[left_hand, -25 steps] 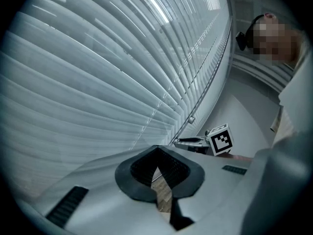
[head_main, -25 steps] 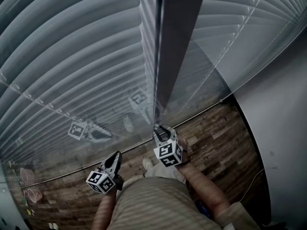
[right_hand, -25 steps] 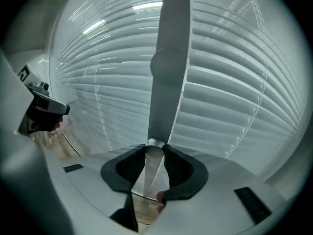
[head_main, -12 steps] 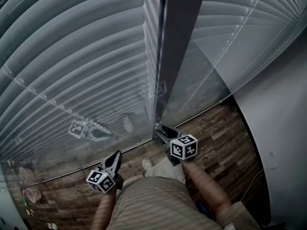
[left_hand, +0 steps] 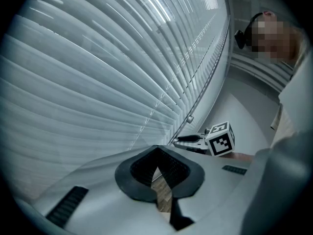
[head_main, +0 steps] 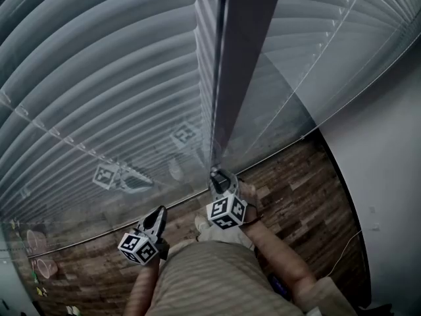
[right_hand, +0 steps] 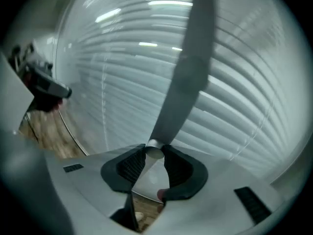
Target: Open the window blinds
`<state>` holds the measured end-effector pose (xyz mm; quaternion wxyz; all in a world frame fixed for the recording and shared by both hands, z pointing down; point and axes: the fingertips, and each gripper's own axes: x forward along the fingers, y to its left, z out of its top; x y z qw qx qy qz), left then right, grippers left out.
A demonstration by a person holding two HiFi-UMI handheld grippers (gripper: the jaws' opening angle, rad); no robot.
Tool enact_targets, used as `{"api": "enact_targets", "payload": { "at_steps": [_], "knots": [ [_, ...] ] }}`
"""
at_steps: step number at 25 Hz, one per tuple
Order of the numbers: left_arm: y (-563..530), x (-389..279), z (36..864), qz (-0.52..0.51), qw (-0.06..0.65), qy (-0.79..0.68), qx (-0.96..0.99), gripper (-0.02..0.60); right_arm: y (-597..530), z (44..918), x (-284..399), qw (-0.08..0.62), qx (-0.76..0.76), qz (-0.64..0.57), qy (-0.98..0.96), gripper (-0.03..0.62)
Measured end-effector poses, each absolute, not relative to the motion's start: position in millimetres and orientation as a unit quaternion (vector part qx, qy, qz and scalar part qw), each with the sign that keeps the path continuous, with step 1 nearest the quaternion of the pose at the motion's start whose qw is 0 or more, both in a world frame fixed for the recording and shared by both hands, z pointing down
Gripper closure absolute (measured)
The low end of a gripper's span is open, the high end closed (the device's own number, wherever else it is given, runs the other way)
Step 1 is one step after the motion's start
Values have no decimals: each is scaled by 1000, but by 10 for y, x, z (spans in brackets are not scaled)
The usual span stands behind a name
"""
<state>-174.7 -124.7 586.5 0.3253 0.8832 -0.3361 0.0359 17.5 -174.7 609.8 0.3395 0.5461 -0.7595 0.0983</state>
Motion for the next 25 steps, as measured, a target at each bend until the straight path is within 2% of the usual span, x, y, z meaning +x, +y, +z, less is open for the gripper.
{"api": "enact_targets", "payload": {
  "at_steps": [1, 2, 6, 13, 17, 23, 24, 25],
  "knots": [
    [-1244, -1737, 5861, 36, 326, -335, 883, 571, -1745, 6089, 160, 374, 548, 63, -745, 468],
    [-1241, -1724, 5848, 36, 326, -334, 884, 571, -1741, 6078, 157, 373, 550, 64, -745, 468],
    [-1254, -1692, 5823, 35, 324, -329, 886, 571, -1742, 6069, 165, 313, 538, 113, -774, 465],
    [-1251, -1754, 5848, 31, 326, -336, 883, 571, -1679, 6125, 317, 79, 515, 327, -789, 427],
    [-1262, -1799, 5878, 32, 328, -340, 881, 571, -1712, 6125, 319, 13, 499, 384, -777, 428],
    [-1283, -1791, 5851, 30, 326, -340, 881, 571, -1759, 6162, 264, 30, 505, 395, -767, 464],
    [-1287, -1792, 5852, 29, 326, -340, 881, 571, -1760, 6163, 261, 50, 510, 385, -768, 465],
    [-1291, -1795, 5856, 30, 326, -340, 881, 571, -1762, 6155, 248, 102, 523, 343, -773, 465]
  ]
}}
